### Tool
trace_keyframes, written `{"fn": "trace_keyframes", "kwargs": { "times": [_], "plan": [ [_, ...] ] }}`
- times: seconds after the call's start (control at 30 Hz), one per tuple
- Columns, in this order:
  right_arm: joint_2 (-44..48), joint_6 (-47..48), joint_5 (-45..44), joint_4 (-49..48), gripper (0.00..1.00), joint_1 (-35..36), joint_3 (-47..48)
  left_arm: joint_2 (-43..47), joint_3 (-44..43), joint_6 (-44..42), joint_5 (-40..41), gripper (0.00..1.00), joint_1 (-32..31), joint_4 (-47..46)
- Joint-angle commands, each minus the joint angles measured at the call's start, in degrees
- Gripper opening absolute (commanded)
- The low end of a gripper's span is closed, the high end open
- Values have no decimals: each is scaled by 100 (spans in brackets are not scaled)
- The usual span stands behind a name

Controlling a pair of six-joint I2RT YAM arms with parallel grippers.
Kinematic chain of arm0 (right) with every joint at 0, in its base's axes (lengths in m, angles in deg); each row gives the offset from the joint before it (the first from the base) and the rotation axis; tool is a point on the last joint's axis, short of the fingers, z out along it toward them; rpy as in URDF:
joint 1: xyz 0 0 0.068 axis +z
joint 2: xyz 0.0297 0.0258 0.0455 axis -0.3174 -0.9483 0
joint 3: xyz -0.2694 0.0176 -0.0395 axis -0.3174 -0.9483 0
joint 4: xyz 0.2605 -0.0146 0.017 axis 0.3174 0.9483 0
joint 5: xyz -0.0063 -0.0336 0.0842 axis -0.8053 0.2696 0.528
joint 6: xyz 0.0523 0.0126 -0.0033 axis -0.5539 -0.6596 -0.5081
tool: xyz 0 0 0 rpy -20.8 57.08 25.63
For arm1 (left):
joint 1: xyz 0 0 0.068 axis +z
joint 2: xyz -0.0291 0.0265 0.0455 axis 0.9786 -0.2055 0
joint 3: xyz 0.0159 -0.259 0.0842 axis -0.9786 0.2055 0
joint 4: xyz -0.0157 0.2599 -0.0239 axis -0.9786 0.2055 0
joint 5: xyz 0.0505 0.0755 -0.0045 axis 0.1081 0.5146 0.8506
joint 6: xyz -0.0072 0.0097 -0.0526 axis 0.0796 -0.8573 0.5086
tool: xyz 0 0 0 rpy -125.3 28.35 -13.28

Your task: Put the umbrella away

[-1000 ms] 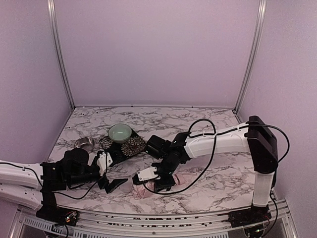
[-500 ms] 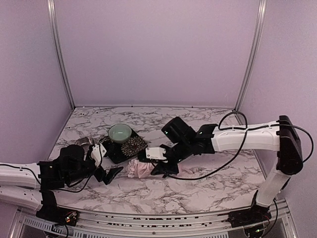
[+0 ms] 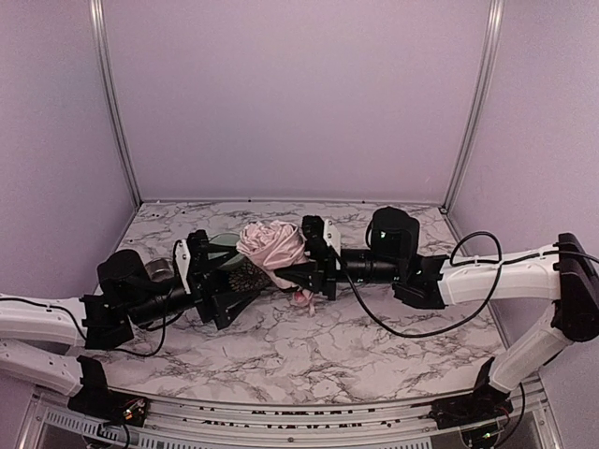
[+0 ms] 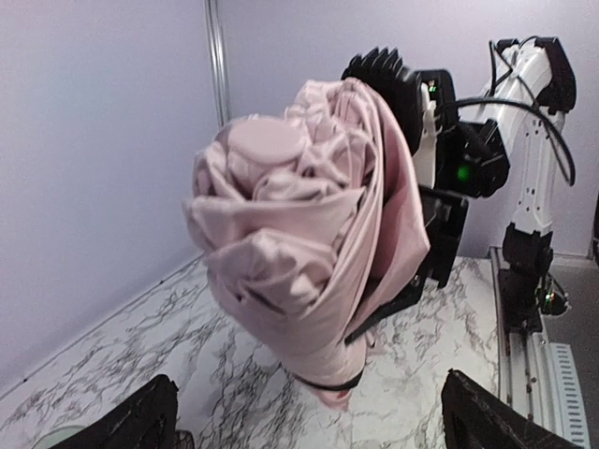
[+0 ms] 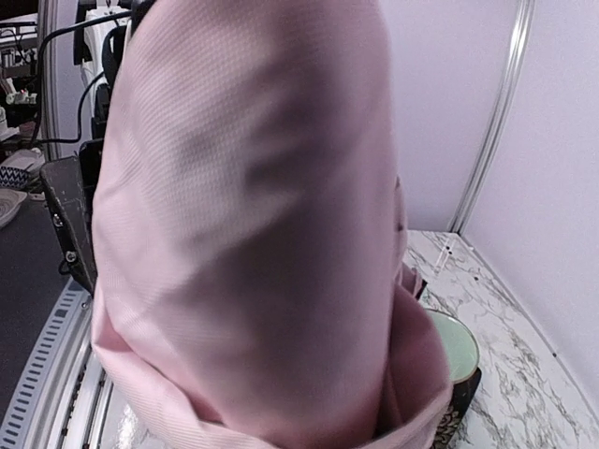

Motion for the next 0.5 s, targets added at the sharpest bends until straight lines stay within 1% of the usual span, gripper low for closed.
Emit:
{"fn": "trace_keyframes", "kwargs": {
  "times": [0.0,0.17,0.2,0.23,0.3,0.47],
  "plan": [
    [3,-339,416,-1109,6,113,133,-541,-637,198,-1030,99,12,-1350],
    [-90,-62,310,-761,6,289,242,-1154,-920,382,-1335,98,-2,-2144],
    [-100,-31,294,-713,7,310,259,-1243,-976,399,-1348,94,-11,-2232],
    [-105,-5,275,-656,7,335,271,-1341,-1036,398,-1402,87,-12,-2256],
    [-93,51,226,-585,7,375,296,-1511,-1139,469,-1513,67,-12,-2272],
    [-46,182,104,-470,9,379,309,-1738,-1211,599,-1608,32,-21,-2316]
  ]
}}
